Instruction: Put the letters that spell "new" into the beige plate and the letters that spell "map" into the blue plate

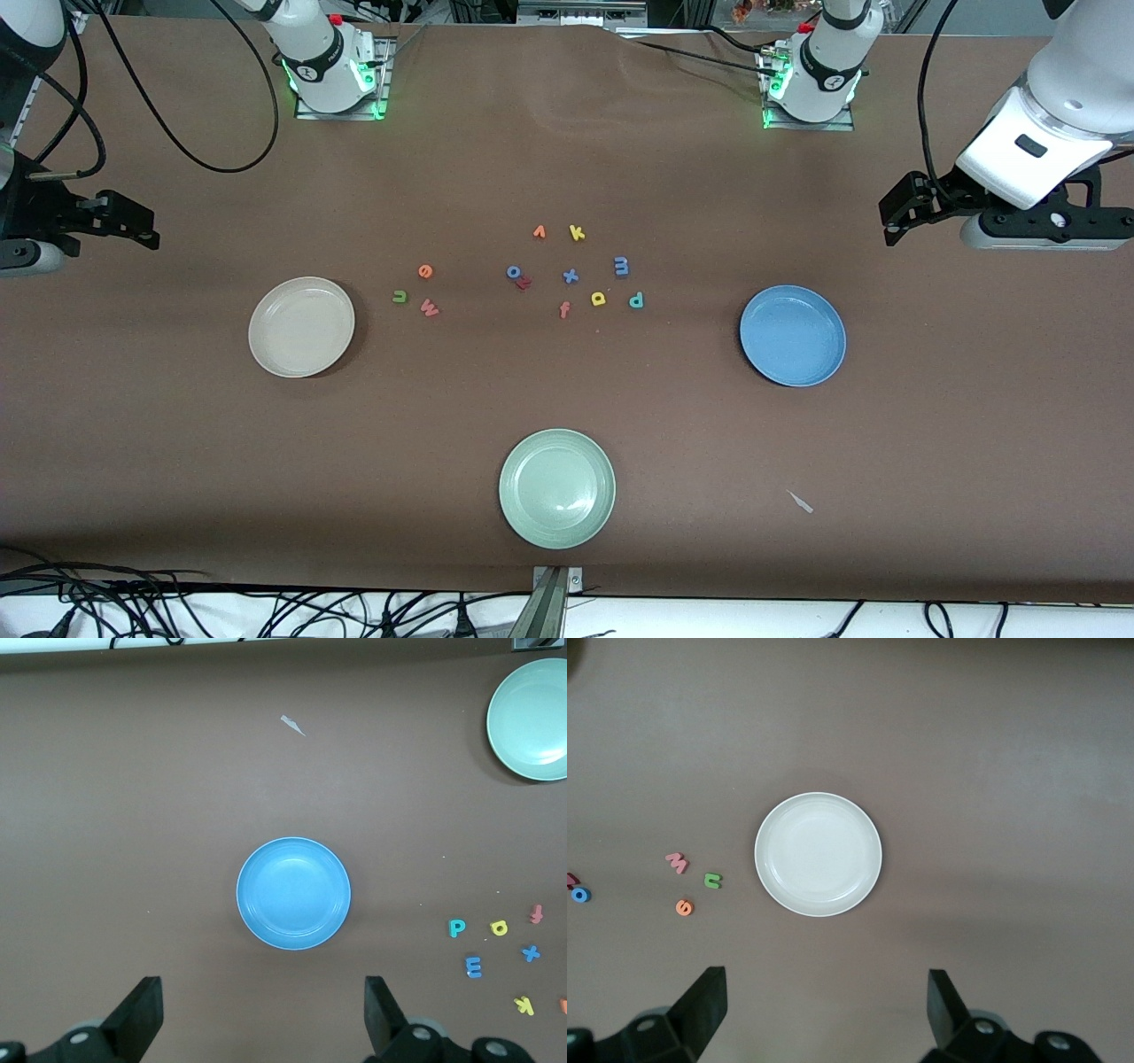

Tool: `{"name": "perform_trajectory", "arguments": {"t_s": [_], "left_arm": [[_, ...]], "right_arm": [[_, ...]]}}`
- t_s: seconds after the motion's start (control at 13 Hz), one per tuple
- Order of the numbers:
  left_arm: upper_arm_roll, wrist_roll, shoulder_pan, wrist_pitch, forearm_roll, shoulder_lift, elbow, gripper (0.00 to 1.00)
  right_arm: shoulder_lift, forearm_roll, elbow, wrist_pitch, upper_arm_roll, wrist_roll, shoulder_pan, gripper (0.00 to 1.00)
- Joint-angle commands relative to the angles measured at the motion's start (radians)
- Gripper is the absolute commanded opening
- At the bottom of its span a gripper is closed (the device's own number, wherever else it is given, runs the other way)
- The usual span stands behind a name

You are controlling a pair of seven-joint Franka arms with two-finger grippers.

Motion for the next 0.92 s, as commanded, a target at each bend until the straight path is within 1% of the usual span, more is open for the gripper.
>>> {"name": "perform_trajectory", "arguments": {"t_s": [0.0, 0.23, 0.31, 0.54, 0.77, 0.85], "left_arm": [[-0.005, 0.019, 0.013, -0.007, 0.033, -0.003, 0.017, 1.0], [-0.004, 0.012, 0.009, -0.002, 0.025, 0.005, 0.019, 1.0], [-0.005, 0.01, 0.001, 0.006, 0.03, 0.023, 0.017, 1.0], [-0.011, 0.016, -0.001, 0.062, 0.019, 0.026, 0.017, 1.0], [-0.016, 0.019, -0.001, 0.052, -0.022, 0.025, 0.011, 1.0], [-0.033, 0.021, 0.002, 0.037, -0.021, 0.023, 0.013, 1.0]], "right_arm": [[0.008, 0.029, 0.021, -0.003, -0.004, 0.0, -0.001, 1.0], [0.008, 0.026, 0.022, -0.005, -0.004, -0.014, -0.001, 1.0], [0.008, 0.028, 0.022, -0.003, -0.004, -0.014, -0.002, 1.0], [0.008, 0.014, 0.024, -0.003, -0.002, -0.014, 0.002, 1.0], [0.01, 0.014, 0.024, -0.003, -0.001, -0.013, 0.002, 1.0], [0.01, 0.014, 0.024, -0.003, -0.001, -0.011, 0.002, 1.0]]}}
